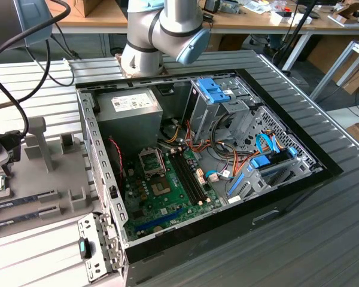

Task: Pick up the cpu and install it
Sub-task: 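Pick up the cpu and move it towards the insertion slot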

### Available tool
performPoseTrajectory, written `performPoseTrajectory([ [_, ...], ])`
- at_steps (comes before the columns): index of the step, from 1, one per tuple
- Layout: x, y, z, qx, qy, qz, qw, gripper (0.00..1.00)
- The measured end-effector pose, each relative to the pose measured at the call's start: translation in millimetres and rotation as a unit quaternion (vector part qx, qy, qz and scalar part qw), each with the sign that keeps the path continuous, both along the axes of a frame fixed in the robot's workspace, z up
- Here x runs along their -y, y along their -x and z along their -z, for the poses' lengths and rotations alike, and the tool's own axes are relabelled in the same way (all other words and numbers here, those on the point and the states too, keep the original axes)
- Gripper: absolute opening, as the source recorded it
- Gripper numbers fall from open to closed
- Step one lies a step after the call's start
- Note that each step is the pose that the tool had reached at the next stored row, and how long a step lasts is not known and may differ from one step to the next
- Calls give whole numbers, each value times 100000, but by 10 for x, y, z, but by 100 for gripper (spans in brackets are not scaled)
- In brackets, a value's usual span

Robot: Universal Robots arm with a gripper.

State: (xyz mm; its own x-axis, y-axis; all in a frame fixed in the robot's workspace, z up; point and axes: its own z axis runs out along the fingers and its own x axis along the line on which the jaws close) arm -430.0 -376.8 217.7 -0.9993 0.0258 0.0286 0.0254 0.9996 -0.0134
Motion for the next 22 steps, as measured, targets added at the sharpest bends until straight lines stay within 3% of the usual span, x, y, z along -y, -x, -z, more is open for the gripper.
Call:
performPoseTrajectory([
  [22, 0, 0, 88, 0, 0, 1, 100000, 62],
])
